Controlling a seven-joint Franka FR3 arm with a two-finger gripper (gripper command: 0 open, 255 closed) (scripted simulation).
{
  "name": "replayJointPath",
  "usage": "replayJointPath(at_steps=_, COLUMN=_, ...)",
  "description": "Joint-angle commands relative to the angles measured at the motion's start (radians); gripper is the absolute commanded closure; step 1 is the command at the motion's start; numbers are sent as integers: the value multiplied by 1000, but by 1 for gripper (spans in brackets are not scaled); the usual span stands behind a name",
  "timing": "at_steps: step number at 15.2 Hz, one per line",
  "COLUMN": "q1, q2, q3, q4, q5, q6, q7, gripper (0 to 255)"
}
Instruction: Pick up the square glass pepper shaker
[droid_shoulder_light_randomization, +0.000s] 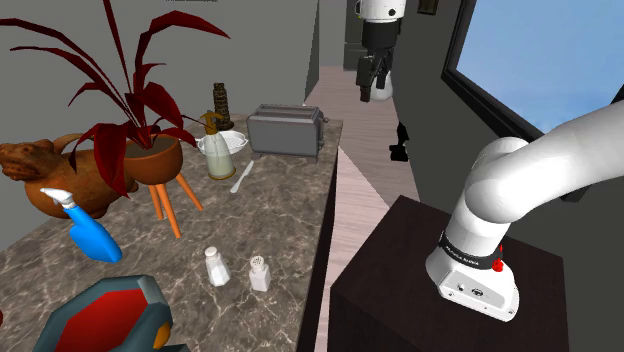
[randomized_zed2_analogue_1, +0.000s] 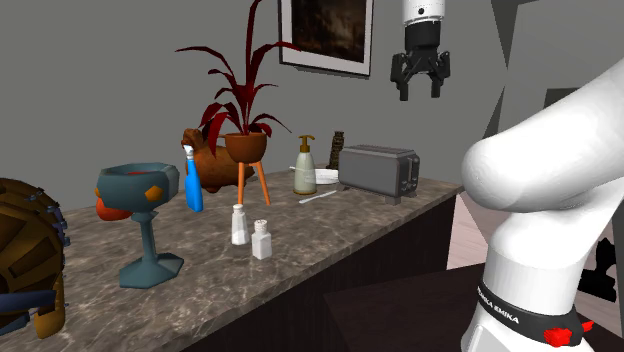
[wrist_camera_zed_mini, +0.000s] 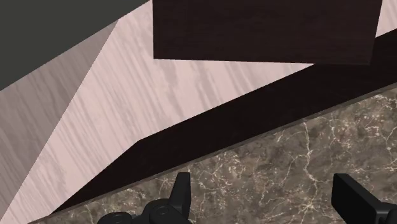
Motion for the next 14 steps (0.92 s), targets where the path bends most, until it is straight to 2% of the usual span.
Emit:
replayJointPath(at_steps=1, q1=0, q2=0, q3=0, q4=0, q5=0, q6=0, q7=0, gripper=0)
replayJointPath(at_steps=8, q1=52, q2=46, q3=119, q4=-99, q5=86, q6=131, q7=135, gripper=0)
replayJointPath(at_steps=14, q1=94, q2=138, q3=227, q4=-140, q5=151, q6=258, q7=249, gripper=0)
